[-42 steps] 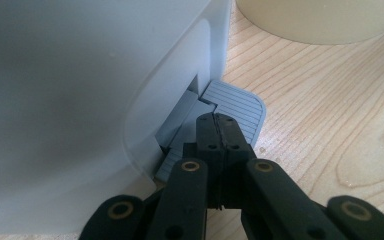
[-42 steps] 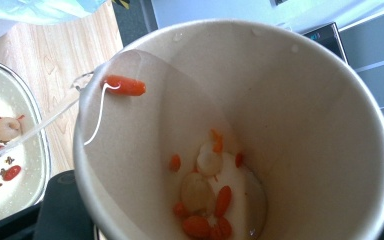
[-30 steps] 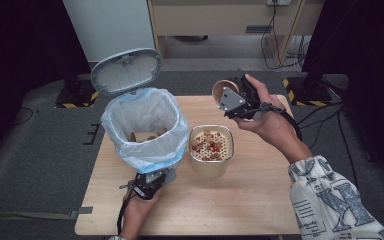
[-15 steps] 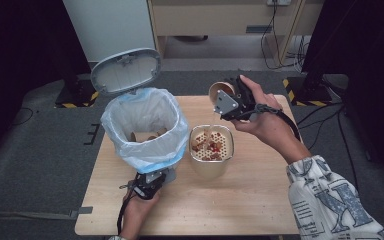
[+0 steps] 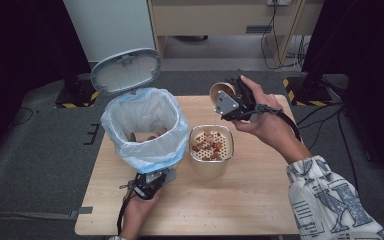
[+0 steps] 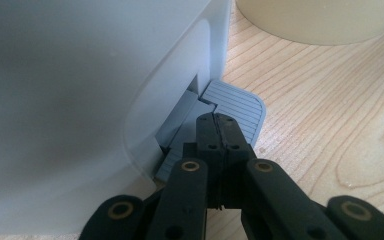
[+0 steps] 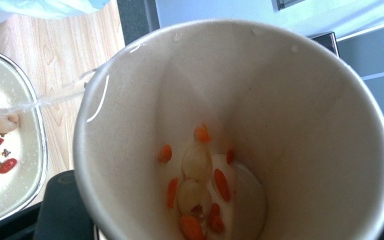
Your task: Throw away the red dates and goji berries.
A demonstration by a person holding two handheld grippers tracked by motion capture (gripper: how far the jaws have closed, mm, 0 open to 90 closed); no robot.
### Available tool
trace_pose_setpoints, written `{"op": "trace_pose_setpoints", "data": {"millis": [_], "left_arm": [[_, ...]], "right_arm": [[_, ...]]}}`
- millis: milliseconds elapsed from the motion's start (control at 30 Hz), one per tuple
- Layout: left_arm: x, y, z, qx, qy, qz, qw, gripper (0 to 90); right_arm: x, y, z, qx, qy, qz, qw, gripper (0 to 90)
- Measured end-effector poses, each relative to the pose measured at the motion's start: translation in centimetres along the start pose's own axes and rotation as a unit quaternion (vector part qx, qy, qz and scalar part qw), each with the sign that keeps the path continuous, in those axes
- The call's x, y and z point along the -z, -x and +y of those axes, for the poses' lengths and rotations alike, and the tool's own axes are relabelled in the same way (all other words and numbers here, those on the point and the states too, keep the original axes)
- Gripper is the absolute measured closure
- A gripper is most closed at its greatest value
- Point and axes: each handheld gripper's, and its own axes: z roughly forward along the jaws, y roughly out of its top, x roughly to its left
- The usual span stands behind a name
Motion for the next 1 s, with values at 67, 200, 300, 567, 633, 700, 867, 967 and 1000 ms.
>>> {"op": "trace_pose_setpoints", "data": {"millis": [67,200,300,567,633,700,867,967,1000], "left_arm": [[0.0,-0.01,0.0,0.0,0.0,0.0,1.0,89.2],[0.0,-0.02,0.0,0.0,0.0,-0.001,1.0,89.1],[0.0,-0.01,0.01,0.0,0.0,-0.001,1.0,89.2],[-0.01,-0.02,0.01,-0.001,0.0,0.0,1.0,89.2],[0.0,-0.03,0.01,0.0,0.0,-0.001,1.0,89.2],[0.0,-0.01,0.01,-0.001,0.0,-0.001,1.0,89.1],[-0.01,-0.02,0.01,-0.001,0.0,0.0,1.0,89.2],[-0.01,-0.02,0.01,-0.001,0.0,0.0,1.0,89.2],[-0.01,-0.02,0.01,-0.001,0.0,-0.001,1.0,89.2]], "right_arm": [[0.05,0.0,0.02,0.001,0.0,-0.001,1.0,30.4],[0.11,0.06,0.08,0.015,-0.008,-0.006,0.9998,30.4],[0.17,-0.08,0.36,0.032,-0.013,-0.012,0.9993,30.4],[0.16,0.01,0.29,0.033,-0.016,-0.014,0.9992,30.5],[0.19,0.03,0.24,0.034,-0.018,-0.014,0.9992,30.4],[0.23,0.02,0.29,0.037,-0.016,-0.014,0.9991,30.4],[0.26,0.07,0.34,0.038,-0.015,-0.014,0.9991,30.4],[0.24,-0.02,0.38,0.037,-0.014,-0.014,0.9991,30.5],[0.24,-0.01,0.38,0.037,-0.014,-0.014,0.9991,30.4]]}}
